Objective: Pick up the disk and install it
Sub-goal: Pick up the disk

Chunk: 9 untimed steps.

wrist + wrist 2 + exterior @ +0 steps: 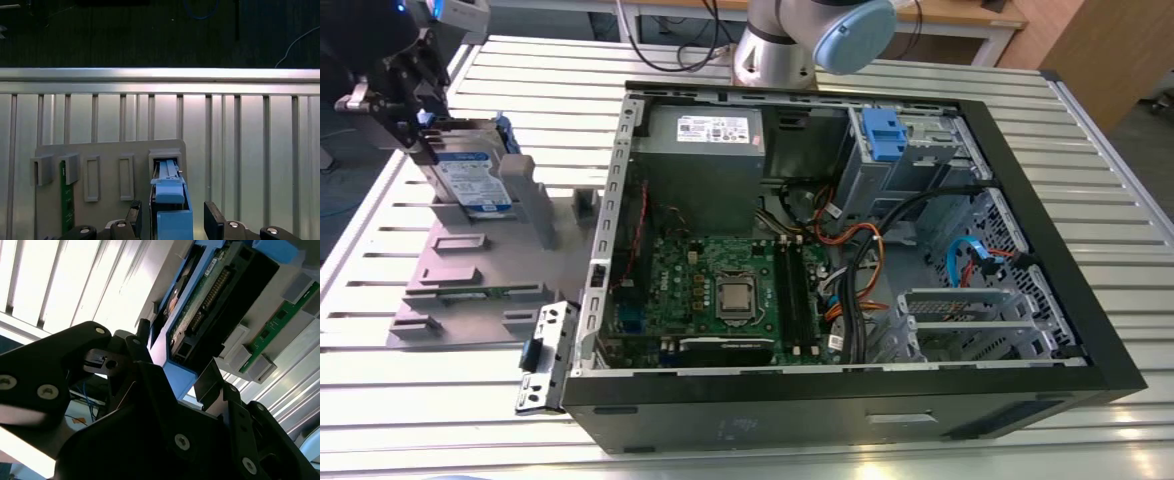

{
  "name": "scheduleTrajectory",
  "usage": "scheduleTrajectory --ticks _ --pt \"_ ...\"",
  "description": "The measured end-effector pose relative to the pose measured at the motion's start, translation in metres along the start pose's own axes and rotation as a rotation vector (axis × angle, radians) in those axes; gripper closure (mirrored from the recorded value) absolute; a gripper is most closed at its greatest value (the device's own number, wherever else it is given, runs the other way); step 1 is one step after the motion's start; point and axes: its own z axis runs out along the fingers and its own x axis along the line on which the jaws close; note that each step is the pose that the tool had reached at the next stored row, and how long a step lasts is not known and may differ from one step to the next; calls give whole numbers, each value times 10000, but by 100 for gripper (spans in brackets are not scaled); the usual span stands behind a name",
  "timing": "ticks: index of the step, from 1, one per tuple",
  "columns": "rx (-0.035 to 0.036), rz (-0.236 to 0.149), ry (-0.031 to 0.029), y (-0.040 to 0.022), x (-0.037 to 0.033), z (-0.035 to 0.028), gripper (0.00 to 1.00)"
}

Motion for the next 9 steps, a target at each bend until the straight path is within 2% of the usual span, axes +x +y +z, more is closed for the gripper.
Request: scheduleTrajectory --ticks 9 --pt "5 -123 6 -3 -2 24 40"
